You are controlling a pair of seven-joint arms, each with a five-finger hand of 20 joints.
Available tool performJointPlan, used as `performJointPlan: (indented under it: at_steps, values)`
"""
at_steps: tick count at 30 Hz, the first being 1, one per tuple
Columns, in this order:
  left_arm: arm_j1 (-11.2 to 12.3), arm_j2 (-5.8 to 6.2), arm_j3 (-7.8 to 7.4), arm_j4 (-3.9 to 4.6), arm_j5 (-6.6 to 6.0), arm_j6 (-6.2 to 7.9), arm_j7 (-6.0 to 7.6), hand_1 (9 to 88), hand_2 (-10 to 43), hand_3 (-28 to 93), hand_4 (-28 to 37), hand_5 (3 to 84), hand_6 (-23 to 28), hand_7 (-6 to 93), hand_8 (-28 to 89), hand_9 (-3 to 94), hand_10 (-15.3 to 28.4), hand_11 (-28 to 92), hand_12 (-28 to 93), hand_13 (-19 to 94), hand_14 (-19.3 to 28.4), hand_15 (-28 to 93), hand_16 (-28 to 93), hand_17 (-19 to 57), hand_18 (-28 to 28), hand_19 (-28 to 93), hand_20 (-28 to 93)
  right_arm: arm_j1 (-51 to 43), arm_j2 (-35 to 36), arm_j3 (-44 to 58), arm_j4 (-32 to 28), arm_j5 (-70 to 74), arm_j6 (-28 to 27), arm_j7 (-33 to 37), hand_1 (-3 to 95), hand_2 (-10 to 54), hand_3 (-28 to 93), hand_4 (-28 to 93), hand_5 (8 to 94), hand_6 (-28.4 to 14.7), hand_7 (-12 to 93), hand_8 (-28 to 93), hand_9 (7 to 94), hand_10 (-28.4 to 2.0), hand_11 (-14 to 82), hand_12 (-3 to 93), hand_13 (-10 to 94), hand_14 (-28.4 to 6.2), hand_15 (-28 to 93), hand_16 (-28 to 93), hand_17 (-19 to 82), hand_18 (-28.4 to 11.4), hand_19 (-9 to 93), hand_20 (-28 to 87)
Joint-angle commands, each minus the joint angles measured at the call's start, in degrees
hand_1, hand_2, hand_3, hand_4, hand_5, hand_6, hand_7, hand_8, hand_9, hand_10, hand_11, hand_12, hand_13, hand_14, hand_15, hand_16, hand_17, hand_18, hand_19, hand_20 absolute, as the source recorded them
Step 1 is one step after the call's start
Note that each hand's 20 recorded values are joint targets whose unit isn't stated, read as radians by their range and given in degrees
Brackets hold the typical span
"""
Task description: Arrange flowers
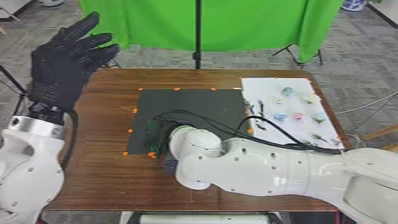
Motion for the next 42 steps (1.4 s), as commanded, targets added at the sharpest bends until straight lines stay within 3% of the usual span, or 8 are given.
performJointPlan:
  at_steps: [1, 4, 8, 13, 17, 21, 27, 42]
  values:
    - [1.39, -0.75, 1.26, 1.03, -0.18, -0.14, -2.28, 20.9, 8.5, 76, -28.2, 33.8, 8.8, 9.5, -7, 30.2, 19.8, 25, 11, 23, 27.1, 47, -9, -8.5, 28.4, 60, -4, 0.72, 1.15, 1.4, -0.66, -3.66, -0.47, 0.36, 33.7, -2.1, 63, -28, 71.7, -6.0, 13, -11, 84.3, -13.2, 38.5, 19.8, 81, -7.4, 71, 18, 51, -19.2, 93, 52]
    - [1.22, -0.91, 1.59, 1.11, -0.17, -0.22, -2.51, 20.9, 8.4, 76, -28.2, 33.8, 8.7, 9.6, -7, 30.3, 19.8, 25, 11, 23, 27.1, 47, -9, -8.5, 28.4, 60, -4, 0.75, 1.63, 1.56, -0.54, -3.61, 0.22, 0.11, 33.3, -2.2, 63, -28, 70.9, -6.0, 13, -11, 84.3, -13.3, 38.4, 19.8, 81, -7.5, 71, 18, 51, -19.2, 93, 52]
    - [3.64, -1.12, -0.32, 0.32, -0.09, 0.35, -2.49, 20.9, 8.4, 76, -28.2, 33.8, 8.8, 9.7, -7, 30.3, 19.8, 25, 11, 23, 27.2, 47, -9, -8.5, 28.4, 60, -4, 0.91, 2.49, 1.64, -1.23, -5.05, -0.1, -0.95, 32.2, -1.9, 65, -28, 69.1, -5.7, 13, -11, 83.8, -13.5, 38.3, 19.7, 80, -7.7, 71, 18, 51, -19.4, 93, 52]
    - [11.52, -1.98, -5.92, -1.79, -0.04, 1.65, -1.36, 20.9, 8.5, 76, -28.2, 33.8, 8.8, 9.7, -7, 30.4, 19.9, 26, 11, 24, 28.0, 52, -9, -8.4, 28.4, 61, -4, 1.13, 9.04, 0.92, -6.17, -9.32, 3.17, -3.04, 28.9, -1.1, 68, -28, 62.4, -5.7, 14, -11, 77.0, -15.7, 36.4, 18.1, 74, -10.9, 67, 15, 44, -21.0, 93, 37]
    - [16.1, -2.46, -8.69, -2.74, -0.08, 2.8, -0.36, 20.8, 8.4, 76, -28.2, 33.8, 8.8, 9.6, -7, 31.0, 20.5, 28, 12, 25, 28.3, 60, -11, -8.1, 28.4, 62, -3, 0.04, 16.1, 2.05, -10.78, -12.35, 8.73, -3.56, 27.3, -0.7, 69, -28, 59.2, -5.7, 14, -11, 73.1, -16.9, 34.0, 16.8, 69, -12.9, 63, 12, 39, -21.7, 93, 24]
    - [22.47, -4.16, -12.39, -4.22, -0.3, 3.83, 0.7, 20.6, 8.3, 76, -28.2, 33.8, 8.7, 9.7, -7, 30.9, 20.4, 28, 12, 23, 28.1, 57, -12, -8.7, 28.4, 61, -3, -5.06, 20.37, 8.85, -13.31, -11.66, 6.72, -5.8, 25.7, 0.8, 70, -27, 57.6, -5.7, 14, -11, 71.1, -17.7, 32.1, 16.5, 67, -14.1, 63, 12, 37, -22.4, 93, 19]
    - [28.61, -6.95, -14.54, -5.68, -0.88, 5.72, 3.71, 20.4, 8.2, 76, -28.3, 33.7, 8.7, 9.6, -7, 30.2, 20.1, 27, 11, 22, 27.7, 55, -12, -9.3, 28.4, 60, -3, -10.66, 25.56, 14.41, -17.65, -16.08, 4.4, -4.65, 20.5, 5.6, 72, -24, 54.2, -5.0, 13, -11, 64.5, -20.5, 31.1, 16.3, 60, -17.7, 66, 11, 31, -24.0, 92, 16]
    - [31.95, -9.1, -15.5, -6.62, -1.9, 7.83, 4.43, 20.2, 8.3, 76, -28.3, 33.3, 8.6, 9.5, -7, 28.7, 19.0, 26, 11, 22, 27.3, 53, -11, -9.5, 28.3, 59, -2, -46.76, 36.63, 47.95, -27.51, -38.52, 0.96, 8.84, 26.7, 1.3, 73, -23, 53.2, -7.3, 12, -10, 64.7, -20.9, 28.5, 15.1, 62, -17.7, 65, 9, 33, -24.9, 93, 13]
